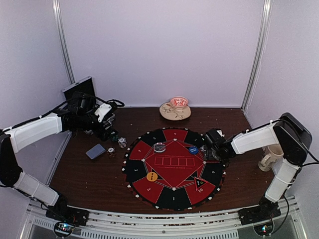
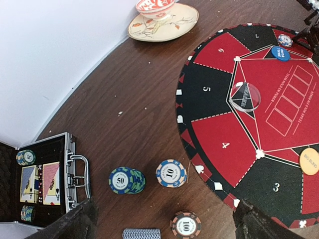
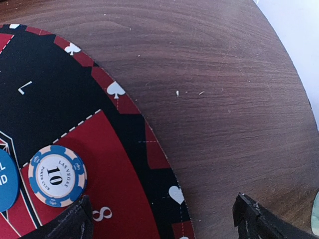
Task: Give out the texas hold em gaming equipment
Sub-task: Pick up the pile of poker chips from the pile of poker chips.
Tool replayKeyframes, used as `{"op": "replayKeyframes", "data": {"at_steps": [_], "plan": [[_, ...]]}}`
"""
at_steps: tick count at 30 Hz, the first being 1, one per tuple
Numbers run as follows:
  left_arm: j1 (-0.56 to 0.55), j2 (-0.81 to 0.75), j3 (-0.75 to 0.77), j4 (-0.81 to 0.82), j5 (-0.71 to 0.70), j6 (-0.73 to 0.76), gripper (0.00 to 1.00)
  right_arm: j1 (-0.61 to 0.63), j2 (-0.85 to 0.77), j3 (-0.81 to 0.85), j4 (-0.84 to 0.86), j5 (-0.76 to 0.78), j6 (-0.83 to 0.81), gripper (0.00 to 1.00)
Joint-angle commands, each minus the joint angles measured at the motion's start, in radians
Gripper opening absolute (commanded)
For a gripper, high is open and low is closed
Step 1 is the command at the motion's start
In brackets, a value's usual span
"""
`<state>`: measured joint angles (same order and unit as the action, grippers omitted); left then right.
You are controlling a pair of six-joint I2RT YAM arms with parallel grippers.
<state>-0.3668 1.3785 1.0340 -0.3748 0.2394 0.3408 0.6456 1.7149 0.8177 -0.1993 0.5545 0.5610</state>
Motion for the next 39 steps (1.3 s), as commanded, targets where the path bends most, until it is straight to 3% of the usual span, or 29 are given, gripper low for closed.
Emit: {"op": "replayKeyframes", "data": {"at_steps": [1, 9, 15, 25, 39], "plan": [[0.005, -0.019, -0.018, 0.054, 0.0, -0.016, 0.98, 0.003, -0.021, -0.003, -0.014, 0.05, 0.016, 1.0], [0.006, -0.021, -0.02, 0.066, -0.02, -0.02, 0.98, 0.003, -0.048, -0.006, -0.014, 0.053, 0.012, 1.0], [0.026, 0.028, 0.037, 0.034, -0.034, -0.02, 0.98, 0.003, -0.188, -0.035, 0.01, -0.026, -0.03, 1.0], [0.04, 0.244, 0.158, -0.069, 0.042, 0.067, 0.98, 0.004, -0.392, -0.078, 0.019, -0.065, -0.068, 1.0], [0.039, 0.473, 0.247, -0.085, 0.064, 0.07, 0.88, 0.005, -0.406, -0.083, 0.035, -0.103, -0.076, 1.0]]}}
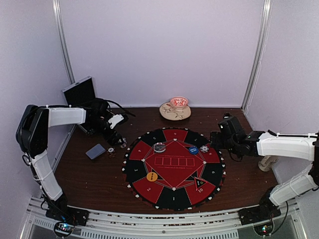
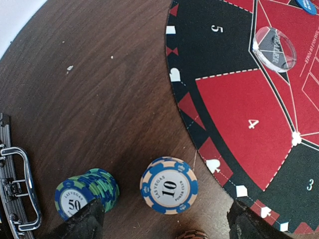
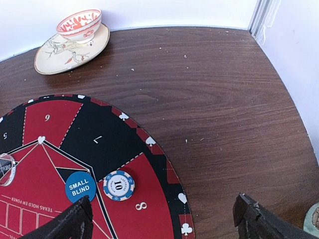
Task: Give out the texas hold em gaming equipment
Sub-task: Pick up the pile of poker chips from the pile of poker chips.
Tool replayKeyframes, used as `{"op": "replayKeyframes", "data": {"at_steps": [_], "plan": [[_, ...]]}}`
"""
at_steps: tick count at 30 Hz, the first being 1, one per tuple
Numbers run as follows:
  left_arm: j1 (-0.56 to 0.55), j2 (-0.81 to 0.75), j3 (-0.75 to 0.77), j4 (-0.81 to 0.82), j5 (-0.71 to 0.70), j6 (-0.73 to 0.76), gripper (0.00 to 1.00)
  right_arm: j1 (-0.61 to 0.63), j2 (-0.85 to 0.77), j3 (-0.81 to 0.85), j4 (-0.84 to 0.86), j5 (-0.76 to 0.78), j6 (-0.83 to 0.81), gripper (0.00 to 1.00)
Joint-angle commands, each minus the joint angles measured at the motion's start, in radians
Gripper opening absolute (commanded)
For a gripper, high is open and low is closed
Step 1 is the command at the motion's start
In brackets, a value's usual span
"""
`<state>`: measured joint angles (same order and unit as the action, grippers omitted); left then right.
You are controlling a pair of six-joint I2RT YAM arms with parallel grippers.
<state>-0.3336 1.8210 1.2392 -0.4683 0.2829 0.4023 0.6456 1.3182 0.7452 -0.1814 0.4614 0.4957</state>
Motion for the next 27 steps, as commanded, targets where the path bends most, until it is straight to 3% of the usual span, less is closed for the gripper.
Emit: {"op": "replayKeyframes", "data": {"at_steps": [1, 27], "plan": [[0.006, 0.039, 0.046, 0.008, 0.018, 0.008, 0.88, 0.005, -0.01, -0.012, 0.018, -0.013, -0.011, 1.0], [0.006, 0.123, 0.09, 0.018, 0.031, 0.012, 0.7, 0.006, 0.005, -0.015, 0.035, -0.033, -0.009, 1.0]]}}
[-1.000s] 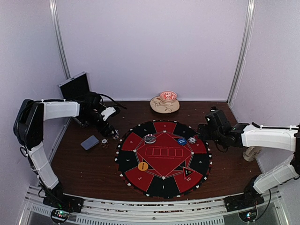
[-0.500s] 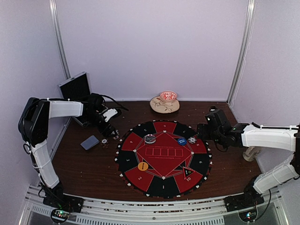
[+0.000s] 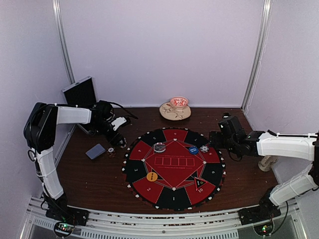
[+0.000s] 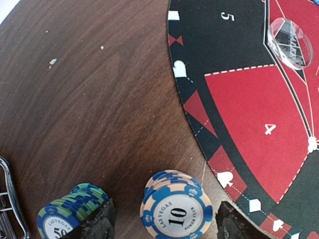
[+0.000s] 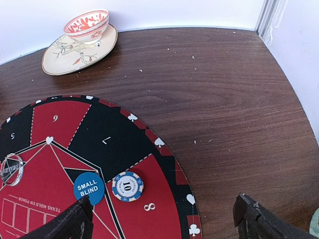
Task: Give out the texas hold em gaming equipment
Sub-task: Pick up the pile of poker chips from the pile of poker chips.
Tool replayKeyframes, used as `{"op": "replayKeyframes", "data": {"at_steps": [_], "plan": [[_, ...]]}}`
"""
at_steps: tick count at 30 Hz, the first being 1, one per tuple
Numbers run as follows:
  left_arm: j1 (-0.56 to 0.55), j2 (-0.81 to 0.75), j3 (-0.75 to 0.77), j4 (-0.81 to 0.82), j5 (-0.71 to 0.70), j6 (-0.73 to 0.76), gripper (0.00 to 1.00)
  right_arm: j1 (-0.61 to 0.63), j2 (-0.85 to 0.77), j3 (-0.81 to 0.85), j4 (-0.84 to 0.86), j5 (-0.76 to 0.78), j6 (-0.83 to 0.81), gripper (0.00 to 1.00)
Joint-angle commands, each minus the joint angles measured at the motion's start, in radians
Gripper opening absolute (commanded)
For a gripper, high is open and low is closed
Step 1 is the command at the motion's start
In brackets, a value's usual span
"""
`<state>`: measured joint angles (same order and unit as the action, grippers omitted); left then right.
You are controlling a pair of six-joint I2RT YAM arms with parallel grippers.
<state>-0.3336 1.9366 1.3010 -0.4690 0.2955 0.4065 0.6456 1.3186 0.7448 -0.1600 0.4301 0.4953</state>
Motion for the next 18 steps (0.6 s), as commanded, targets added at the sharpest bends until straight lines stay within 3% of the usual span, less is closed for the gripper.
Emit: {"op": "replayKeyframes", "data": {"at_steps": [1, 18], "plan": [[0.005, 0.008, 0.03, 0.019, 0.02, 0.009, 0.7, 0.006, 0.005, -0.013, 0.014, -0.002, -0.009, 1.0], [0.005, 0.016, 0.027, 0.019, 0.041, 0.014, 0.56, 0.009, 0.008, -0.012, 0.016, -0.004, -0.01, 1.0]]}}
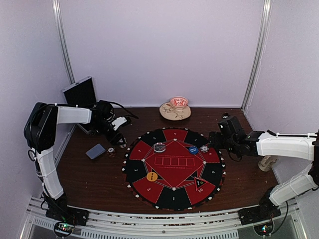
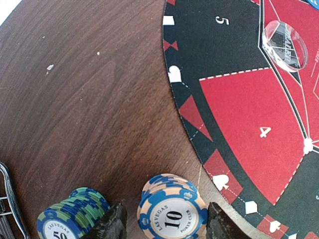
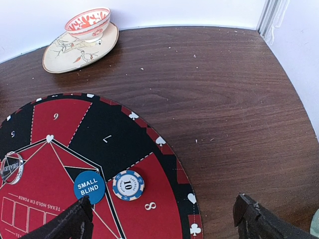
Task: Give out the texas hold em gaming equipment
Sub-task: Pick up the pile of poker chips from the pile of poker chips.
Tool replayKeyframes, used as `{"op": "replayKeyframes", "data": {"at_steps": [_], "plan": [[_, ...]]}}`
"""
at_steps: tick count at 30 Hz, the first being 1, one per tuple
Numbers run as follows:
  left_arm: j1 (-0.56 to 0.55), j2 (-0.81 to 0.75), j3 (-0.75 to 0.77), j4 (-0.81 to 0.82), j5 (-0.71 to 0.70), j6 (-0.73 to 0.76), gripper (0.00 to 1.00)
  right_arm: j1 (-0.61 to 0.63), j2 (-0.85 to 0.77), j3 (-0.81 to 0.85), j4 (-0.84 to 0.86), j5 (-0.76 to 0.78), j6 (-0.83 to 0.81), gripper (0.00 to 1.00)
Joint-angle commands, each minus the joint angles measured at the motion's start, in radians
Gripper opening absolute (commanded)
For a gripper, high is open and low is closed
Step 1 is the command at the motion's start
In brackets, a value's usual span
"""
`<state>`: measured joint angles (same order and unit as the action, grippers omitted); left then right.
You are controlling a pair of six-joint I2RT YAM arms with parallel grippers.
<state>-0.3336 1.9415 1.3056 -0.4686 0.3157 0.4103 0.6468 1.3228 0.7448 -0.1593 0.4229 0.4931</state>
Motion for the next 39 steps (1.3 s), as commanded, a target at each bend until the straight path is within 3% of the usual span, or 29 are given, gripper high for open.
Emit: {"op": "replayKeyframes", "data": {"at_steps": [1, 20, 39], "plan": [[0.005, 0.011, 0.023, 0.019, 0.022, 0.01, 0.56, 0.008, 0.004, -0.012, 0.015, 0.004, -0.008, 1.0], [0.006, 0.022, 0.021, 0.014, 0.028, 0.012, 0.52, 0.013, 0.007, -0.011, 0.017, 0.004, -0.008, 1.0], [0.007, -0.04, -0.006, 0.015, 0.03, 0.008, 0.3, 0.016, 0.014, -0.008, 0.02, 0.004, -0.008, 1.0]]}}
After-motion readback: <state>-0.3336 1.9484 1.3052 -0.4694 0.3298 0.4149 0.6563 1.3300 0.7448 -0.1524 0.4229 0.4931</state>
